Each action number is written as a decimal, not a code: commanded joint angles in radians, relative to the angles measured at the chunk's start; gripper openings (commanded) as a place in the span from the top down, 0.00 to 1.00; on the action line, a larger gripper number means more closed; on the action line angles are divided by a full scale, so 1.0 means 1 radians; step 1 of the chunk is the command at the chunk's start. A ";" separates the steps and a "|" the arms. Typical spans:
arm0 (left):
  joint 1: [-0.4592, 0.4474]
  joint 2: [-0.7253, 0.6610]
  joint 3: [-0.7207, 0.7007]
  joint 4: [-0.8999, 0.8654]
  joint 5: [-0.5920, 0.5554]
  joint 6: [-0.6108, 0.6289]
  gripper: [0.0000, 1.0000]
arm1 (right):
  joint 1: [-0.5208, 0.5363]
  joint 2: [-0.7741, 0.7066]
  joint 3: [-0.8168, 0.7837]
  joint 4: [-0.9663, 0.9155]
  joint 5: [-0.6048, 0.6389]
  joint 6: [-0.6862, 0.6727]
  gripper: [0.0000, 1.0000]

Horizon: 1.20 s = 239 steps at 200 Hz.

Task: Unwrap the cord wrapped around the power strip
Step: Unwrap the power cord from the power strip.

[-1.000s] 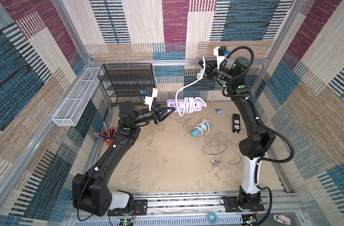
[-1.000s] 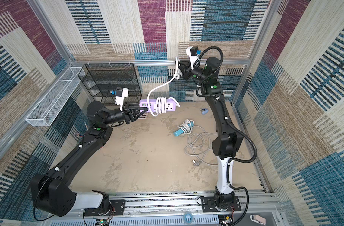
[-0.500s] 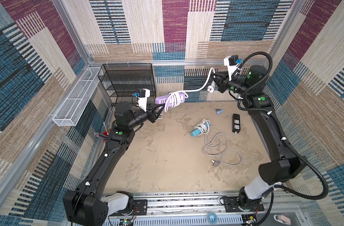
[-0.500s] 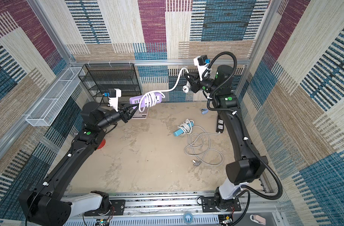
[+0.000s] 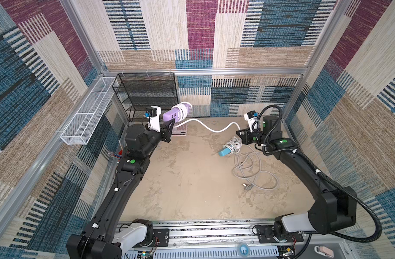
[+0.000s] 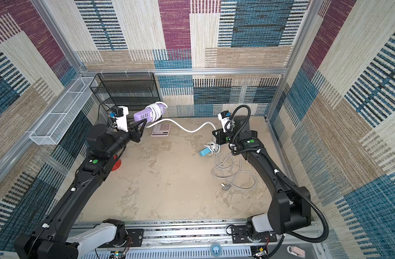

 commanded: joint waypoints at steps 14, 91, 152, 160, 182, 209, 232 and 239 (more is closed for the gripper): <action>0.007 -0.025 -0.018 0.131 -0.036 0.037 1.00 | 0.046 0.006 -0.158 0.064 0.123 0.136 1.00; 0.030 -0.086 -0.045 0.163 -0.073 0.058 1.00 | 0.133 0.172 -0.266 0.135 0.204 0.232 1.00; 0.103 -0.120 -0.049 0.179 -0.064 0.044 1.00 | 0.151 0.248 -0.259 0.161 0.208 0.240 1.00; 0.105 -0.117 -0.050 0.181 -0.059 0.039 1.00 | 0.156 0.255 -0.262 0.166 0.204 0.241 1.00; 0.106 -0.107 -0.051 0.187 -0.045 0.030 1.00 | 0.170 0.267 -0.266 0.178 0.211 0.246 1.00; 0.106 -0.087 -0.050 0.196 -0.007 0.013 1.00 | 0.182 0.275 -0.269 0.197 0.189 0.243 1.00; 0.106 -0.063 -0.042 0.205 0.047 -0.002 1.00 | 0.193 0.256 -0.276 0.224 0.159 0.232 0.73; 0.106 -0.051 -0.038 0.205 0.069 -0.008 1.00 | 0.195 0.246 -0.278 0.231 0.152 0.228 0.64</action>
